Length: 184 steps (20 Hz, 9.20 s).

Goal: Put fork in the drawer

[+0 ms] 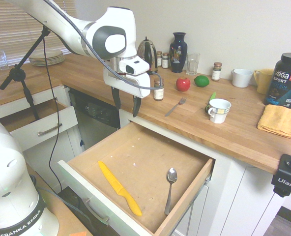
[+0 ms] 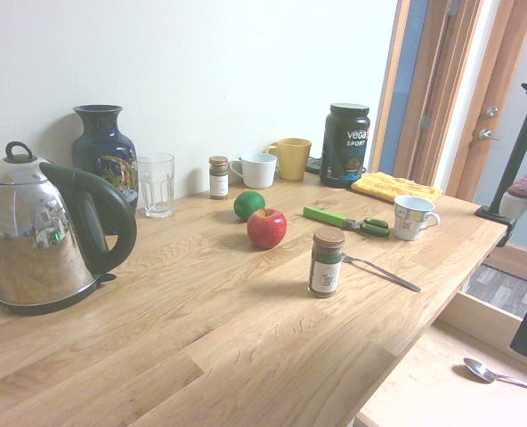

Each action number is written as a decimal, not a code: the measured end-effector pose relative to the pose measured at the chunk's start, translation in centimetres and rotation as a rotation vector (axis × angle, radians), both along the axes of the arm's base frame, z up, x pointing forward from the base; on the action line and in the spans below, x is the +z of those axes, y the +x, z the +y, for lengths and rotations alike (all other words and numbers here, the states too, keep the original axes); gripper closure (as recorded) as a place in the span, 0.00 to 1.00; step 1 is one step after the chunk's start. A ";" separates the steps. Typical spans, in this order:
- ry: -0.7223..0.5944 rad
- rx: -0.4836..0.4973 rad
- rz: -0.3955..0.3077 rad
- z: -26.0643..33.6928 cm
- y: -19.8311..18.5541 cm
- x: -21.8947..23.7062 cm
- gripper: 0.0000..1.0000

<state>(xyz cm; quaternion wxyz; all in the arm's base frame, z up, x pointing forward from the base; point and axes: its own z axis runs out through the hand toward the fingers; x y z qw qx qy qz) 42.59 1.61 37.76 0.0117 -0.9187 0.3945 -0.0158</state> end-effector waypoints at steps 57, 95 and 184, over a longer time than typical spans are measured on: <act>-0.039 -0.066 0.073 -6.7 26.7 -3.7 0.00; -0.029 -0.055 0.079 -7.6 26.8 -4.6 1.00; 0.018 -0.091 -0.043 -4.8 -2.8 -5.1 1.00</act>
